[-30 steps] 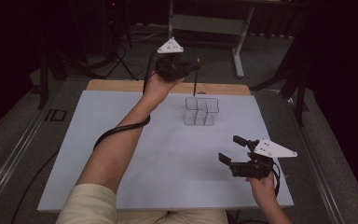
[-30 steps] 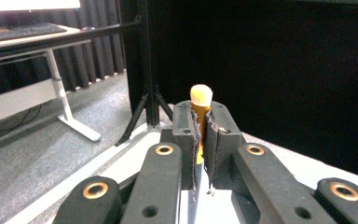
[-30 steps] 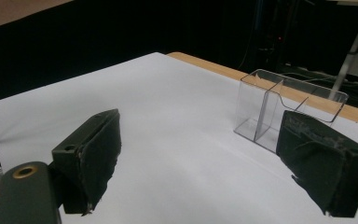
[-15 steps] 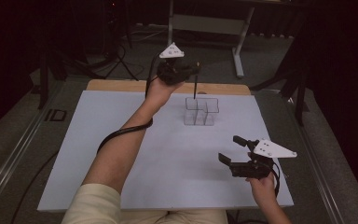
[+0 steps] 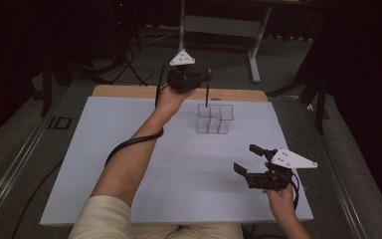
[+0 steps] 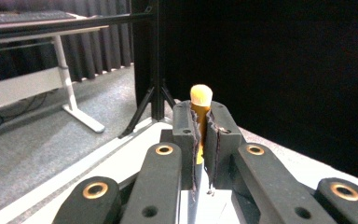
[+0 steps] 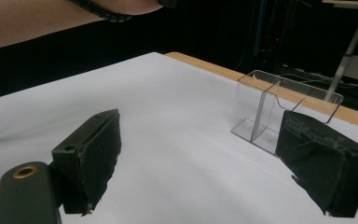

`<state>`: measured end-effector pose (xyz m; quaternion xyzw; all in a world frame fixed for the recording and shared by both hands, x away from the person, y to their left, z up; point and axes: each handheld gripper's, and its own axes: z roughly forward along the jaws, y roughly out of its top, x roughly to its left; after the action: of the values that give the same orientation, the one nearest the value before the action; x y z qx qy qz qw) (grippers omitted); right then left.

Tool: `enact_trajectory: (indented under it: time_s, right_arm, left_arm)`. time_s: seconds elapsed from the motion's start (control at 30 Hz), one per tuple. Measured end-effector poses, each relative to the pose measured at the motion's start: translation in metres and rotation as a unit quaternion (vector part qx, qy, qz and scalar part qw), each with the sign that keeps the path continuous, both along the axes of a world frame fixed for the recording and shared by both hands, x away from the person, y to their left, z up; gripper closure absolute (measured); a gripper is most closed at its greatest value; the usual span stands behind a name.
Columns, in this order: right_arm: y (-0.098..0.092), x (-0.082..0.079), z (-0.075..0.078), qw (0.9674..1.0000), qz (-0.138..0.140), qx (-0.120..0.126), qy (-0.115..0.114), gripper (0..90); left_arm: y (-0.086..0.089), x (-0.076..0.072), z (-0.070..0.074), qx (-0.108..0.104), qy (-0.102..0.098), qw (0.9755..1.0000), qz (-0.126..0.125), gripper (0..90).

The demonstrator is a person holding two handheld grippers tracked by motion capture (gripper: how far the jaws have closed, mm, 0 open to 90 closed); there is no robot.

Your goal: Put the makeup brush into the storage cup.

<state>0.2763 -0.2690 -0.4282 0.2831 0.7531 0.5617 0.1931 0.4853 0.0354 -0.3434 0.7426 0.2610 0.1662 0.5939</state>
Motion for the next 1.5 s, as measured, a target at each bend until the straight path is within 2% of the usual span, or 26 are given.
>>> enact_trajectory:
  time_s: [0.1, 0.13, 0.17, 0.27, 0.47, 0.7, 0.97, 1.27, 1.3, 1.33, 1.37, 1.4, 1.5]
  right_arm:
    - [0.0, 0.0, 0.0, 1.0, 0.0, 0.001, 0.0, 13.9]
    - [0.0, 0.0, 0.0, 1.0, 0.0, 0.001, 0.0, 13.9]
    - [0.0, 0.0, 0.0, 1.0, 0.001, 0.002, 0.0, 13.9]
    - [0.0, 0.0, 0.0, 1.0, 0.001, 0.001, 0.0, 13.9]
    - [0.0, 0.0, -0.001, 1.0, 0.002, -0.001, 0.001, 13.9]
    - [0.001, 0.0, -0.001, 1.0, 0.004, -0.001, 0.002, 13.9]
    - [0.001, 0.0, -0.001, 1.0, 0.004, -0.001, 0.002, 13.9]
    - [0.001, 0.0, -0.001, 1.0, 0.005, -0.002, 0.001, 13.9]
    - [0.001, 0.0, -0.001, 1.0, 0.006, -0.003, 0.001, 13.9]
    - [0.001, 0.0, -0.001, 1.0, 0.006, -0.003, 0.001, 13.9]
    - [0.001, 0.0, -0.001, 1.0, 0.005, -0.003, 0.003, 13.9]
    - [0.001, 0.0, -0.001, 1.0, 0.005, -0.001, 0.003, 13.9]
    - [0.001, 0.0, -0.001, 1.0, 0.004, -0.002, 0.003, 13.9]
  left_arm:
    - [0.0, 0.001, -0.005, 0.002, -0.001, 1.0, 0.001, 84.6]
    - [0.0, 0.002, -0.006, -0.001, 0.004, 1.0, 0.0, 84.5]
    - [-0.001, 0.001, -0.007, 0.005, 0.0, 1.0, 0.003, 84.5]
    - [-0.001, 0.002, -0.011, 0.002, -0.003, 1.0, 0.004, 84.5]
    - [0.001, 0.005, -0.019, -0.008, 0.006, 0.9999, 0.012, 84.5]
    - [0.002, 0.007, -0.029, -0.008, 0.012, 0.9997, 0.019, 84.4]
    - [-0.001, 0.009, -0.036, -0.001, 0.019, 0.9997, 0.016, 84.2]
    - [-0.002, 0.01, -0.05, 0.004, 0.026, 0.9994, 0.023, 83.9]
    - [-0.001, 0.01, -0.05, 0.001, 0.023, 0.9995, 0.023, 83.2]
    - [-0.001, 0.01, -0.05, 0.001, 0.023, 0.9995, 0.023, 76.4]
    - [0.001, 0.01, -0.048, -0.007, 0.021, 0.9995, 0.022, 76.4]
    - [0.002, 0.01, -0.048, -0.01, 0.025, 0.9994, 0.02, 71.7]
    - [0.003, 0.01, -0.045, -0.01, 0.041, 0.9989, 0.018, 68.6]
